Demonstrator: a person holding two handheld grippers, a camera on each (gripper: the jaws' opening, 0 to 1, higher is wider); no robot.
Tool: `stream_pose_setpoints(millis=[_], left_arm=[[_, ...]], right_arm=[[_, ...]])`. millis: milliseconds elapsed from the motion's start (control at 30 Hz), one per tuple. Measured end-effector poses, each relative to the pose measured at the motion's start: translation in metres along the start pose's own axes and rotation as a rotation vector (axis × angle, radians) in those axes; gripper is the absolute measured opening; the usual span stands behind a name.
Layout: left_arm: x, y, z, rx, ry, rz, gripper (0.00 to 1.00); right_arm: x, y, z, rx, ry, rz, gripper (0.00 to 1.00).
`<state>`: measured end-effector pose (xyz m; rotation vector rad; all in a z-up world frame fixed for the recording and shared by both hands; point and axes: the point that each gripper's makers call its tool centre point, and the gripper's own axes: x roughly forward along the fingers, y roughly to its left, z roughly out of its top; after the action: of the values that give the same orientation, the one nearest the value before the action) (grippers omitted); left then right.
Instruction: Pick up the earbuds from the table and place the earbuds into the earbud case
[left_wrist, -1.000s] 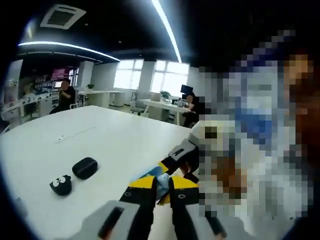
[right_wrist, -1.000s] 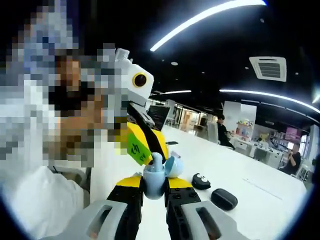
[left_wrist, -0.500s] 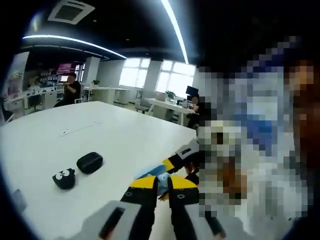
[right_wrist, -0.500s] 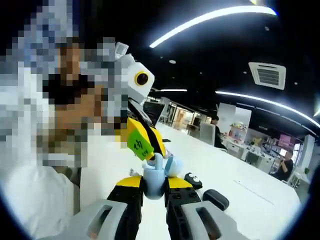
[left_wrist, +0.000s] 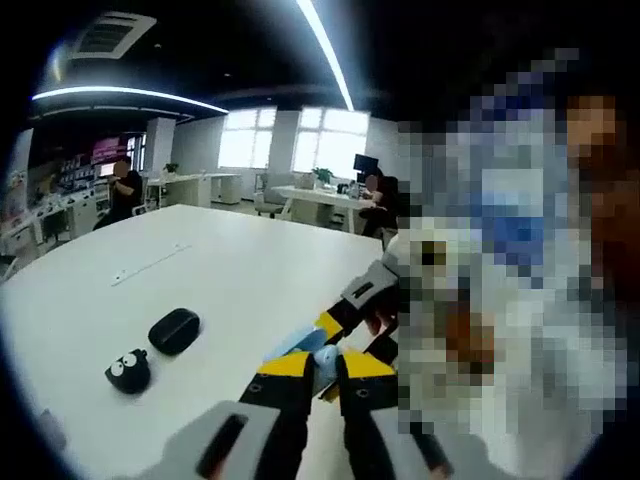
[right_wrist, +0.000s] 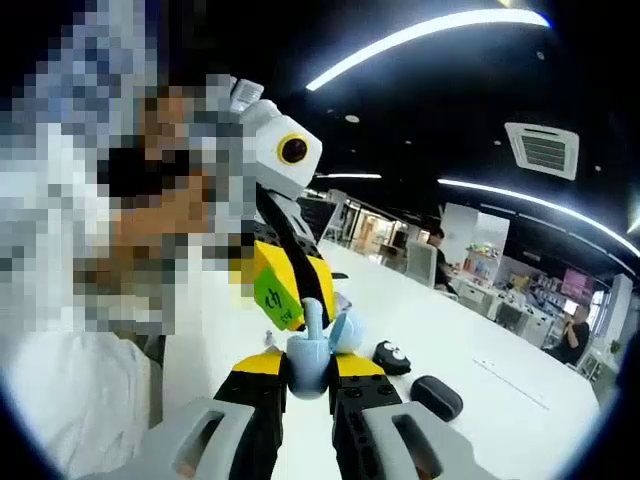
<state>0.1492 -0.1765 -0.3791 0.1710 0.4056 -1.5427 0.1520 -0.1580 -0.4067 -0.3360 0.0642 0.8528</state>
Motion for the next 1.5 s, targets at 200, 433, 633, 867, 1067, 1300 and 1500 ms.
stream_pose_setpoints(millis=[200, 433, 633, 867, 1067, 1300, 1500], left_arm=[[-0.005, 0.008, 0.003, -0.102, -0.040, -0.001, 0.12], [-0.020, 0.033, 0.003, -0.278, -0.102, 0.075, 0.12], [-0.021, 0.040, 0.000, -0.390, -0.136, 0.103, 0.12], [-0.027, 0.058, 0.003, -0.512, -0.220, 0.127, 0.12], [-0.028, 0.060, 0.008, -0.552, -0.264, 0.118, 0.12], [-0.025, 0.058, 0.017, -0.618, -0.326, 0.086, 0.12], [-0.023, 0.058, 0.023, -0.687, -0.387, 0.052, 0.12]], right_arm=[[0.000, -0.005, -0.002, -0.023, 0.014, -0.029, 0.15], [-0.002, -0.016, -0.002, -0.018, 0.003, -0.077, 0.15], [0.003, -0.029, 0.002, -0.139, 0.023, -0.216, 0.15], [0.008, -0.036, 0.017, -0.331, 0.007, -0.371, 0.15], [0.007, -0.042, 0.022, -0.459, 0.027, -0.475, 0.15], [0.004, -0.045, 0.026, -0.610, 0.078, -0.578, 0.15], [-0.002, -0.042, 0.031, -0.648, 0.080, -0.620, 0.15]])
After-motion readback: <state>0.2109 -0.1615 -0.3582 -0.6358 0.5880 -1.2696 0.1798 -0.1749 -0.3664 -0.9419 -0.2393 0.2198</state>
